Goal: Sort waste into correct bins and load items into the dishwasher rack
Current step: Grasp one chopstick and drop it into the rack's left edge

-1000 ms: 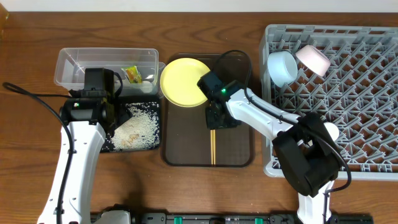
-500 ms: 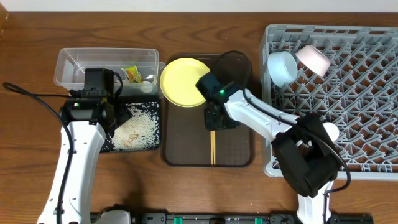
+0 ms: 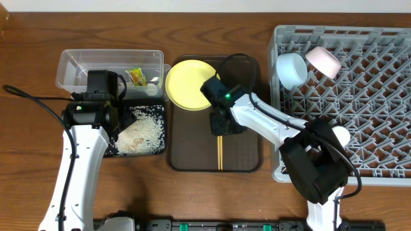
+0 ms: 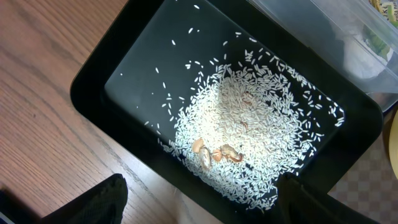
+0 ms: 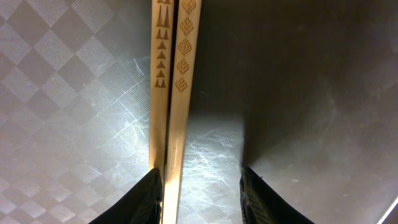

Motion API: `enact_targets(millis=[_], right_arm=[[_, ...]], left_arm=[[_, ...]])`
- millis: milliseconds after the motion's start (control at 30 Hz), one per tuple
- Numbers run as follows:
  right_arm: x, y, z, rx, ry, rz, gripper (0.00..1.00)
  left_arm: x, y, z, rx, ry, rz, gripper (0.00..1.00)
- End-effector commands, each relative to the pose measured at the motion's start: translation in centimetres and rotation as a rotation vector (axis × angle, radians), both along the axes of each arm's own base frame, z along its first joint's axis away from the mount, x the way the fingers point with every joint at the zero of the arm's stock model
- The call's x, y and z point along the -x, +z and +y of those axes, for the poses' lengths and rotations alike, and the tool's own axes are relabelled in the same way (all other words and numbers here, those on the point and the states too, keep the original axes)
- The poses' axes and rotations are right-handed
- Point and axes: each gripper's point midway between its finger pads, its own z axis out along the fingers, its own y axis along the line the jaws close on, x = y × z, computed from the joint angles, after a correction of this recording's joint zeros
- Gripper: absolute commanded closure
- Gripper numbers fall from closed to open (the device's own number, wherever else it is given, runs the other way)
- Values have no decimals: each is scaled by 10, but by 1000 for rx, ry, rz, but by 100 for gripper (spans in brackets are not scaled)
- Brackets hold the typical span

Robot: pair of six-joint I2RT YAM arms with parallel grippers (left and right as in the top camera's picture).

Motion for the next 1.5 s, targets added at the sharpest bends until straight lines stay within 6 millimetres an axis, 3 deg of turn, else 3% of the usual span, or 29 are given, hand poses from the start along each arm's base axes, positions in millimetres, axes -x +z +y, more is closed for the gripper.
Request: enact_targets(millis=[0,400,533,700,867,1000,1167,1333,1467], right_arm=[[3,-5,-2,25,-10,4,61],[9,-13,-11,57,-11,16,61],[6,-12,-18,72,-24,14,71],[-5,-12,-37,90,-74,15,98],[-11,-13,-53,82,-80,40,99],[-11,-9,-54,42,-18,64,99],[-20,21,-59,5,35,0,99],[-33,84,-68,-57,94,-153,99],[-42,129,-90,-61,74,-282,99]], left_arm=[[-2,6,2,-9,-6,-15,20],[-2,6,2,-9,-6,-15,20],[-2,6,2,-9,-6,-15,20],[-2,6,2,-8,-6,-15,20],[-2,6,2,-9,-6,-15,20],[-2,6,2,-9,-6,-15,20],[-2,6,2,-9,-6,-15,20],[-2,6,2,-9,-6,-15,20],[-2,6,2,-9,-6,-15,20]])
